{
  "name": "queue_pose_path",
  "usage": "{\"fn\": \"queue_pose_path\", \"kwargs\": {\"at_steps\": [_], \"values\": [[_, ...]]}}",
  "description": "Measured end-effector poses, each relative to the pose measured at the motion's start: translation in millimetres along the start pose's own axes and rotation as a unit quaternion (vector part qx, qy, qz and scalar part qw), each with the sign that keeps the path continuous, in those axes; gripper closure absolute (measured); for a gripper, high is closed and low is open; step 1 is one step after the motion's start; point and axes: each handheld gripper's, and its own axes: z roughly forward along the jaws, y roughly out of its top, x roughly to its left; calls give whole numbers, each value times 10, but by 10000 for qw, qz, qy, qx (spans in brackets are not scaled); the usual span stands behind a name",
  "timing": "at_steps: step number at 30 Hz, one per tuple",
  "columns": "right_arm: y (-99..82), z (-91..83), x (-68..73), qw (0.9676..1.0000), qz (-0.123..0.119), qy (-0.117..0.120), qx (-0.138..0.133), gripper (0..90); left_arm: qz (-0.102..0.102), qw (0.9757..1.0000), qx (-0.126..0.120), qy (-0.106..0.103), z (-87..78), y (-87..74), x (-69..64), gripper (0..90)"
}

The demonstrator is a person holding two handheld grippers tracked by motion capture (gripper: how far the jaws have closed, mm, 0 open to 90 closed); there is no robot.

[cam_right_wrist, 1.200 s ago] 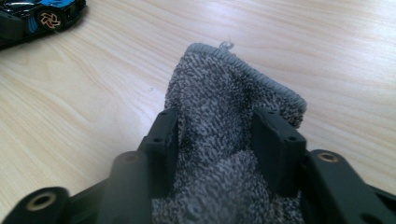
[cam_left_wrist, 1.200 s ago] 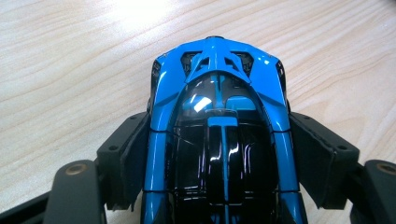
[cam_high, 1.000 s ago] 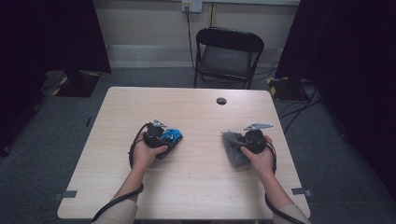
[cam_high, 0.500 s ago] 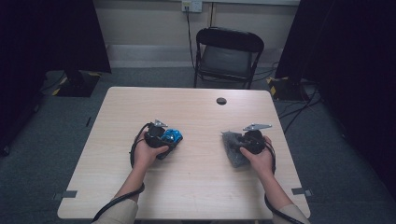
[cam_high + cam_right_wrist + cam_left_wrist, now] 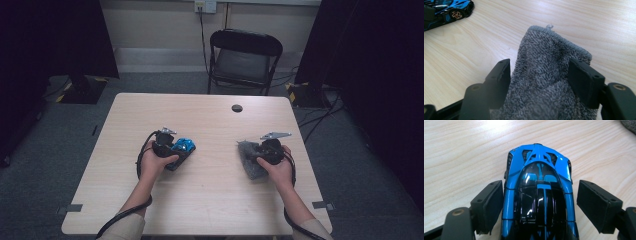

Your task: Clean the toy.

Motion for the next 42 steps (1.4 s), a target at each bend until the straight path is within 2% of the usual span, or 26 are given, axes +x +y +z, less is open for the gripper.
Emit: {"fn": "queue_pose_path", "kwargs": {"at_steps": [5,10,18,27,28,31,33,37,42], "values": [[42,-56,22,10000,-40,28,4,321,-56,9999,-114,-41,-90,30,-7,210],[76,-108,44,10000,-38,48,-24,273,-11,9998,-169,-75,-168,54,-33,197],[93,-160,48,9999,-30,130,-7,210,18,9999,-117,-118,-260,73,-48,176],[89,-223,71,9997,-89,216,-61,187,-68,9995,-213,-228,-372,79,-65,160],[89,-228,75,9997,-92,241,-53,184,-6,9995,-191,-236,-386,73,-64,160],[90,-224,98,9993,-130,341,54,169,1,9995,-220,-209,-417,48,-65,160],[86,-228,112,9992,-153,373,48,164,-24,9995,-219,-233,-440,34,-60,161],[71,-239,130,9990,-195,397,63,164,52,9995,-175,-250,-488,17,-57,163],[54,-279,106,9987,-107,491,3,163,58,9994,-178,-280,-532,-4,-55,163]]}}
